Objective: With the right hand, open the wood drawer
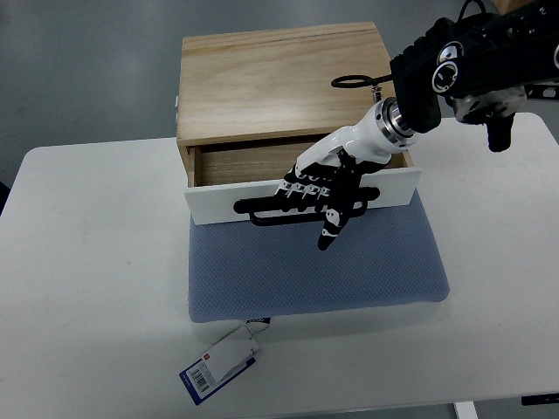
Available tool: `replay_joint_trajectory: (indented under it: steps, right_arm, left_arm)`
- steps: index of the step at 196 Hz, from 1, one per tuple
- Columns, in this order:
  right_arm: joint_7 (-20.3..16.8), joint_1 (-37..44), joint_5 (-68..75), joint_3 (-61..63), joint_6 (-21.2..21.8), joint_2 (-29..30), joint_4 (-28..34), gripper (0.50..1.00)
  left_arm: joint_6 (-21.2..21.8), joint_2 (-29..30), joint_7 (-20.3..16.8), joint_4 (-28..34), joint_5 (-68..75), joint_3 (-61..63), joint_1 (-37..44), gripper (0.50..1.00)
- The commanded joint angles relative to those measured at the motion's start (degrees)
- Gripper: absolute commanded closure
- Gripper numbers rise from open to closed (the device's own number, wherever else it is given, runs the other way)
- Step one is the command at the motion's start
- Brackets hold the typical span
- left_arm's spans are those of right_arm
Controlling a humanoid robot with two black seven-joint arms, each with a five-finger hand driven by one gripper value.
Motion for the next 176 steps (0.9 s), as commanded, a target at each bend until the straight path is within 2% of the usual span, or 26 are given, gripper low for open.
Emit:
replay_joint_trajectory:
  steps: [1,121,176]
  right_arm:
    - [0.0,0.9,0.0,0.0,0.6,0.0,0.0,0.579]
    - [0.1,7.1,-0.3,0.1,5.6,-3.7,2.1,0.581]
    - [0.4,11.3,0.5,0.9,5.3,-7.9,1.3,0.579]
  left_arm:
    - [0.0,0.0,0.0,0.0,0.0,0.0,0.0,0.500]
    - [0.0,0.0,0.0,0.0,0.0,0.0,0.0,0.500]
    - [0.0,0.0,0.0,0.0,0.0,0.0,0.0,0.500]
